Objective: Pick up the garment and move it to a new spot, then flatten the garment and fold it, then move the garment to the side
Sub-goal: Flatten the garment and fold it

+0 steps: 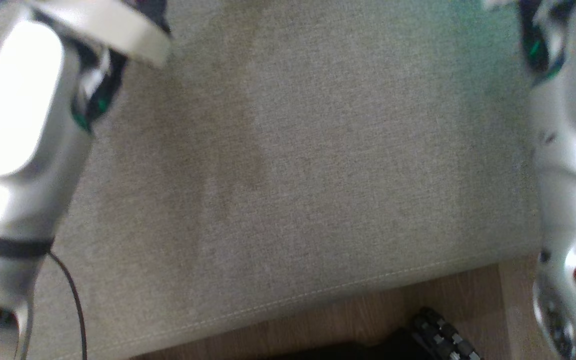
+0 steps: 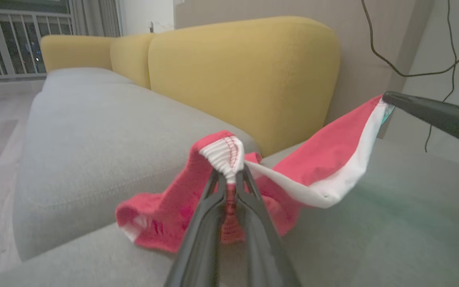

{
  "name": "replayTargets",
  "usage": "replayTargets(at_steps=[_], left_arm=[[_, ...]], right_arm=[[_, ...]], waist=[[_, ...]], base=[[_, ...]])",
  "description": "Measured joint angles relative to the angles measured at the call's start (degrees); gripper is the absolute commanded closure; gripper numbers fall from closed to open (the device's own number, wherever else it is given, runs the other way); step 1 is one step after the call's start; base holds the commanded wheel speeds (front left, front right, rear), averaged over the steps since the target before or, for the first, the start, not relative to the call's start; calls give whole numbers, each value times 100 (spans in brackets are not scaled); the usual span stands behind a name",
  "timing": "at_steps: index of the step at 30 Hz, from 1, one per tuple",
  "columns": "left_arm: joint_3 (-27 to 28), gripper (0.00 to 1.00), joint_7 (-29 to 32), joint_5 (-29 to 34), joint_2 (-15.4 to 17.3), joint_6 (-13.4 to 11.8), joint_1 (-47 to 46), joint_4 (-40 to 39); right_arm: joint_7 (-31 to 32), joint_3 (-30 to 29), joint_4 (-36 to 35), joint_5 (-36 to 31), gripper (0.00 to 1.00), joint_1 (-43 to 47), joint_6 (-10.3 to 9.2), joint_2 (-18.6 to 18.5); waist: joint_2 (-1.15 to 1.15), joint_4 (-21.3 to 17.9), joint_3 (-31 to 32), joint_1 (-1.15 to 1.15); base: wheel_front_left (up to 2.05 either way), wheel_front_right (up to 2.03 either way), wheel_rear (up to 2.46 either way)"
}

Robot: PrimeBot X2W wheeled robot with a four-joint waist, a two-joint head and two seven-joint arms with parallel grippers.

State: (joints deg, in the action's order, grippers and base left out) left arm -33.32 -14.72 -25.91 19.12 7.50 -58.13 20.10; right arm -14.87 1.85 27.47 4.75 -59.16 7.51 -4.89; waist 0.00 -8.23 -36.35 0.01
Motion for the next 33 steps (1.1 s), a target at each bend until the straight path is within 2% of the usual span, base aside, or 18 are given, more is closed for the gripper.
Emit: replayTargets(at_steps=[3, 7, 11, 15, 18, 22, 28, 33], left_arm=[[-514, 100, 0, -152, 289, -1, 569, -334], [-877, 100, 1, -121, 541, 0, 1578, -682], [-833, 100, 1, -19, 644, -1, 2349, -835], [-794, 100, 0, 119, 660, 0, 2889, -951], [-677, 100, 1, 172, 660, 0, 3335, -1161], [-419, 100, 0, 259, 658, 0, 3949, -1529], [-276, 100, 1, 456, 619, 7, 4559, -2107], [-277, 100, 1, 290, 581, 8, 4731, -2503]], right_arm=[[172, 222, -123, 298, 100, 669, 0, -54], [593, 259, -733, 748, 100, 1795, 0, -293], [1015, -27, -1455, 1048, 100, 3068, 0, -581], [1291, -414, -2174, 1389, 100, 4224, 0, -601], [1404, -368, -2705, 1634, 100, 4900, 0, -692], [1412, -391, -3296, 2031, 100, 5591, 0, -907], [1408, -848, -3983, 2163, 100, 6442, 0, -976], [1451, -1220, -4254, 1967, 100, 6434, 0, -951]], waist=[[0, 40, 168, 0], [0, 102, 455, 0], [0, 172, 752, -1], [0, 241, 1043, -1], [0, 272, 1280, -1], [0, 289, 1568, -1], [0, 383, 1820, -1], [0, 497, 1887, -1]], base=[[0, 0, 0], [0, 0, 0], [0, 0, 0], [0, 0, 0], [0, 0, 0], [0, 0, 0], [0, 0, 0], [0, 0, 0]])
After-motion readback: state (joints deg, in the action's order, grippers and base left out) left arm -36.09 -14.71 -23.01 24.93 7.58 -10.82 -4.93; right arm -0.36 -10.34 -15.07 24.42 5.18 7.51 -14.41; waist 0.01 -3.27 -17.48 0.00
